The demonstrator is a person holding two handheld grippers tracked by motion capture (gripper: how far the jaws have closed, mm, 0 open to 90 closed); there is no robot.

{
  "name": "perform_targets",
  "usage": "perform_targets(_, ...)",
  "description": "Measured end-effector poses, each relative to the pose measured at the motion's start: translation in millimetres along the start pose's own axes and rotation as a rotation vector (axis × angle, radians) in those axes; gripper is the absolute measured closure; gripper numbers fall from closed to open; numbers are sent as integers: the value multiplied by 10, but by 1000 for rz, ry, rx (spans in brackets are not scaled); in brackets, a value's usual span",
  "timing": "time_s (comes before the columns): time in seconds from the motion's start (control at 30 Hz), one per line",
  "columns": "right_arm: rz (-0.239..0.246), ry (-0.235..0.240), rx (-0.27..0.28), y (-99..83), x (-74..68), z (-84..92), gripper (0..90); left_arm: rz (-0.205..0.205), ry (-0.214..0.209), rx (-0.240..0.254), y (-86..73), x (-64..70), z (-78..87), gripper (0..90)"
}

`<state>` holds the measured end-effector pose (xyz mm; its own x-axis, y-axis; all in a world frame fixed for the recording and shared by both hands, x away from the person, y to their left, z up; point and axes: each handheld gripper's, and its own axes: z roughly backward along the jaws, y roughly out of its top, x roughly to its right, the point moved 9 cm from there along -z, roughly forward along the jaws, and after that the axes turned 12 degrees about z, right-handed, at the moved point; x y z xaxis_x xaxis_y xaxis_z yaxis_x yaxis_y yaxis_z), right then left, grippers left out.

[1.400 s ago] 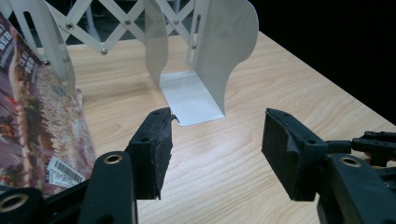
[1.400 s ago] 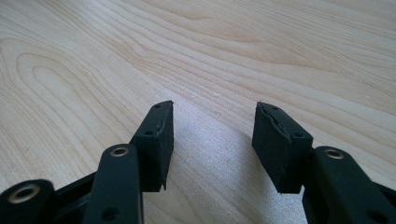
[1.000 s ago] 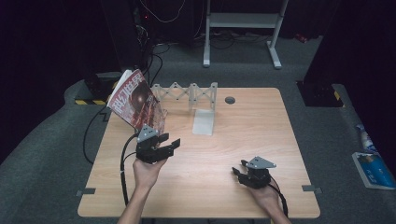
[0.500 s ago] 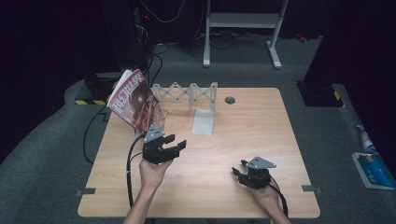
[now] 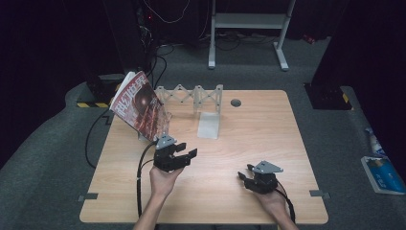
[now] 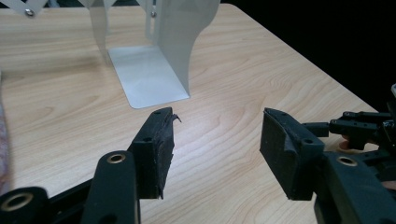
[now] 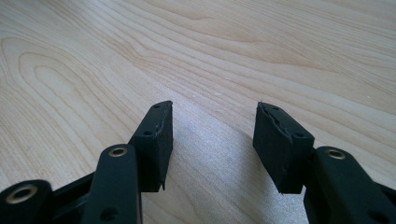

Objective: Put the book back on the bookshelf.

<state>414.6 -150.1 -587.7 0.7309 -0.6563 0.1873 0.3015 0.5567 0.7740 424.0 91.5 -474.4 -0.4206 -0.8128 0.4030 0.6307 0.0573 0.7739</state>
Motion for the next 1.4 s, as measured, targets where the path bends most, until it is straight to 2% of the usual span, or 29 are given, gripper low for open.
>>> perform_targets(0.27, 0, 0, 0, 0, 0, -1, 476, 0, -11, -14, -47, 37, -83, 448)
perform_targets(0.67, 1, 0, 0, 1, 0, -1, 476, -3, -1, -42, -134, 69, -242, 444)
perform_targets(0.93, 1, 1, 1, 1, -1, -2, 475, -20, 9, -61, -198, 84, -369, 440)
perform_targets(1.27, 0, 0, 1, 1, -1, -2, 475, -34, 39, -89, -304, 34, -513, 441)
perform_targets(1.4, 0, 1, 1, 2, -1, -2, 475, -26, 39, -89, -333, 23, -543, 441)
